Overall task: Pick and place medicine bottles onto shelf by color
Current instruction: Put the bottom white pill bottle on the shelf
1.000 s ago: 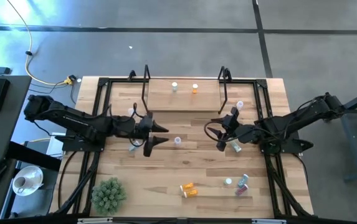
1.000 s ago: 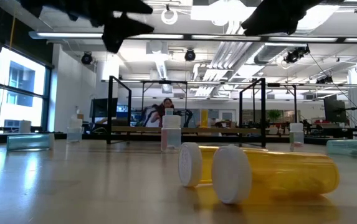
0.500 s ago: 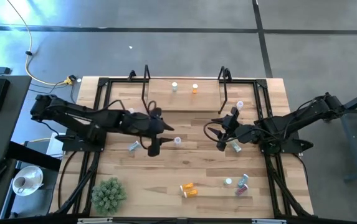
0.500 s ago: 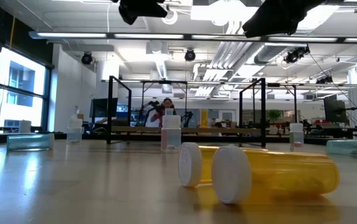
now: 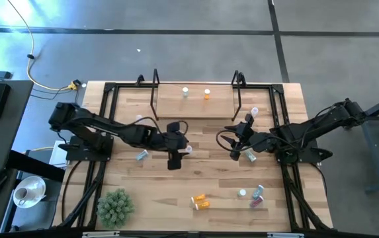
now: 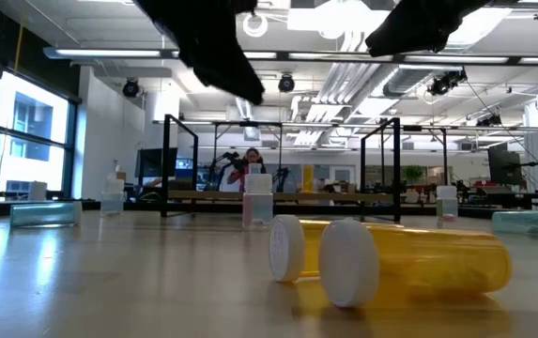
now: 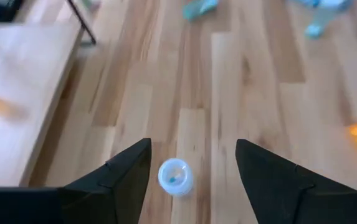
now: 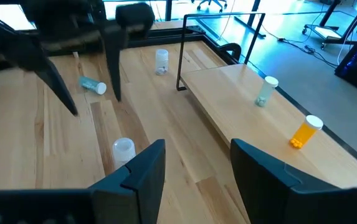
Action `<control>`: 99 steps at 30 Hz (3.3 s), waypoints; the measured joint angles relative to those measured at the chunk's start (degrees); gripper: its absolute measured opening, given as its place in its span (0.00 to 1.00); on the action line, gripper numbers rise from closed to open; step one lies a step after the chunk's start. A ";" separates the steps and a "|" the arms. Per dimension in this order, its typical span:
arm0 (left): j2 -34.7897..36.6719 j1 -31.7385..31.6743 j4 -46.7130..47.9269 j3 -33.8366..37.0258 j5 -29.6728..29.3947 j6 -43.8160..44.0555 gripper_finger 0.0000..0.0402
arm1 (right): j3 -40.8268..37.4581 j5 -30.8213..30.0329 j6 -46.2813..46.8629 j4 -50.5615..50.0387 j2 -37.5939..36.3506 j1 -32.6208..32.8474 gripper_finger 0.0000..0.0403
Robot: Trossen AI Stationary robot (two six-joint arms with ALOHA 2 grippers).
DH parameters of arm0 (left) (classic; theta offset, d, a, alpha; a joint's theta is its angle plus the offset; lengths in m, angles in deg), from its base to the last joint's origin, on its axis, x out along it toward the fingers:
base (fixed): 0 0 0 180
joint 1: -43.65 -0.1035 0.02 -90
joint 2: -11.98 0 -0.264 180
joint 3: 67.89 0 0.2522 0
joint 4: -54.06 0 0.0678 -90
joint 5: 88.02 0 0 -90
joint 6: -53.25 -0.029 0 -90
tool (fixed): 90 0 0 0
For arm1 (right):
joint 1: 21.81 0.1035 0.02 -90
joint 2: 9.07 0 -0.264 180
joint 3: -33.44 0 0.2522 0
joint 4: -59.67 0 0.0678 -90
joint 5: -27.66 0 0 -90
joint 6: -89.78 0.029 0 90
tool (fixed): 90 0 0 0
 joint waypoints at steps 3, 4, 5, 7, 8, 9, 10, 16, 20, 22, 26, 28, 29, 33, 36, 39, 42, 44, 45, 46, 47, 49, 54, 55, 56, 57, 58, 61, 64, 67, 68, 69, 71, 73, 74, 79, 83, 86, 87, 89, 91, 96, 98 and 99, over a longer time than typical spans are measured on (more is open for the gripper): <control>-2.40 0.00 -0.37 0.00 0.60 0.44 0.56 | 0.00 0.00 0.00 0.01 0.00 0.00 0.43; -2.97 0.00 -0.21 0.00 1.19 0.52 0.56 | 0.00 0.00 0.00 0.00 0.00 0.00 0.43; -3.56 0.00 -0.09 0.02 1.49 0.79 0.56 | 0.00 0.00 0.00 0.00 0.00 0.00 0.43; -4.49 0.02 -0.61 0.02 1.99 1.62 0.56 | 0.00 0.00 0.00 0.00 0.00 0.00 0.43; -4.77 0.03 -0.43 0.02 2.07 2.01 0.56 | 0.00 0.00 0.00 0.00 0.00 0.00 0.43; -5.10 0.04 -0.57 0.02 2.06 2.35 0.56 | 0.00 0.00 0.00 -0.02 0.00 0.00 0.43; -5.44 0.02 -0.96 0.02 2.08 2.47 0.56 | 0.00 0.02 0.00 -0.02 0.00 0.00 0.43; -5.57 0.00 -1.74 0.02 2.07 2.47 0.56 | 0.00 0.02 0.04 -0.09 0.00 0.00 0.43; -5.57 0.00 -2.08 0.02 2.09 2.91 0.56 | 0.00 0.02 0.02 -0.23 0.00 0.00 0.43; -6.17 0.00 -2.53 0.01 2.03 2.90 0.56 | 0.00 0.02 0.04 -0.36 0.00 0.00 0.43; -8.50 -0.24 -3.30 0.04 -0.36 2.89 0.56 | 0.00 0.07 0.20 -0.53 0.00 0.00 0.43; -9.46 -0.79 -3.47 0.04 -2.28 2.89 0.56 | 0.00 0.24 0.20 -0.58 0.00 -0.02 0.43; -9.97 -1.08 -3.66 0.04 -2.92 2.92 0.56 | 0.00 0.26 0.34 -0.58 0.00 -0.02 0.43; -11.48 -2.27 -4.77 0.04 -2.49 4.19 0.56 | 0.00 0.26 0.63 -0.90 0.00 -0.02 0.43; -12.68 -2.80 -4.17 0.04 -2.26 5.46 0.56 | 0.00 0.26 0.63 -0.92 0.00 -0.02 0.43; -13.23 -3.08 -4.17 0.04 -1.43 5.92 0.56 | 0.00 0.31 0.63 -0.94 0.00 -0.02 0.43; -13.69 -3.08 -4.24 0.03 -0.67 5.93 0.56 | 0.00 0.35 0.62 -1.01 0.00 -0.02 0.43; -13.72 -3.08 -4.28 0.04 -0.73 6.13 0.55 | 0.00 0.36 0.61 -1.02 0.00 -0.02 0.43; -13.70 -3.08 -4.24 0.04 -0.67 6.14 0.55 | 0.00 0.38 0.63 -1.02 0.00 -0.02 0.43; -13.70 -3.08 -3.91 0.04 -0.50 6.35 0.55 | 0.00 0.37 0.63 -1.00 0.00 -0.02 0.43; -13.70 -3.08 -3.49 0.04 -0.53 6.47 0.55 | 0.00 0.40 0.63 -1.02 0.00 -0.02 0.43; -13.70 -3.08 -3.32 0.04 -0.73 6.53 0.54 | 0.00 0.41 0.63 -1.00 0.00 -0.02 0.43; -13.70 -3.08 -3.02 0.04 -0.75 6.99 0.46 | 0.00 0.42 0.61 -1.02 0.00 -0.02 0.43; -13.70 -3.08 -3.02 0.04 -0.75 6.99 0.44 | 0.00 0.42 0.58 -1.02 0.00 -0.02 0.43; -13.70 -3.08 -3.02 0.04 -0.76 7.19 0.41 | 0.00 0.42 0.55 -1.00 0.00 -0.02 0.43; -13.70 -3.08 -3.02 0.04 -0.77 7.51 0.39 | 0.00 0.42 0.55 -1.02 0.00 -0.02 0.43; -13.70 -3.08 -3.04 0.04 -0.78 7.90 0.37 | 0.00 0.42 0.55 -1.00 0.00 -0.02 0.43; -13.68 -3.08 -3.04 0.04 -0.90 9.12 0.31 | 0.00 0.42 0.48 -1.02 0.00 -0.02 0.43; -13.66 -3.08 -3.04 0.04 -0.93 10.55 0.30 | 0.00 0.42 0.48 -1.02 0.00 -0.02 0.43; -13.66 -3.08 -3.04 0.04 -0.95 11.42 0.32 | 0.00 0.42 0.48 -1.02 0.00 -0.02 0.43; -13.64 -3.22 -2.99 -0.01 -1.12 11.46 0.33 | 0.00 0.42 0.48 -1.04 0.00 -0.02 0.43; -13.52 -3.39 -2.79 -0.16 -1.36 11.50 0.34 | 0.00 0.42 0.48 -1.05 0.00 -0.02 0.43; -12.82 -4.01 -2.40 -0.98 -1.38 11.91 0.34 | 0.00 0.42 0.44 -1.07 0.00 -0.02 0.43; -11.78 -4.95 -2.55 -2.15 -1.39 11.91 0.33 | 0.00 0.42 0.44 -1.23 0.00 -0.02 0.43; -11.06 -5.60 -2.25 -2.62 -1.36 11.93 0.33 | 0.00 0.44 0.44 -1.25 0.00 -0.02 0.43; -6.09 -9.65 1.89 -4.60 -4.41 12.81 0.33 | 0.04 0.53 0.02 -1.32 -0.02 -0.02 0.43; -1.27 -13.82 4.29 -4.88 -8.56 16.92 0.32 | 0.04 1.33 0.00 -1.70 -0.02 -0.02 0.43; 1.22 -16.73 5.20 -4.96 -11.67 20.16 0.32 | 0.04 1.33 0.00 -1.75 -0.02 0.00 0.43; 1.87 -17.71 6.08 -4.87 -12.76 20.89 0.32 | 0.04 1.33 0.00 -1.75 -0.02 -0.02 0.43; 2.36 -19.67 5.85 -4.94 -14.39 22.43 0.32 | 0.04 1.33 0.00 -1.75 -0.02 -0.01 0.43; 2.41 -21.98 6.50 -4.92 -15.22 23.90 0.32 | 0.04 1.33 0.00 -1.75 -0.02 -0.02 0.43; 1.19 -27.78 6.82 -4.90 -14.83 26.00 0.32 | 0.04 1.31 0.00 -1.75 -0.02 -0.02 0.43; 0.73 -29.64 7.06 -4.87 -14.20 26.95 0.32 | 0.04 1.33 0.00 -1.75 -0.02 -0.04 0.43; 0.56 -30.36 7.07 -4.87 -13.91 27.01 0.32 | 0.04 1.32 0.00 -1.77 -0.02 -0.04 0.43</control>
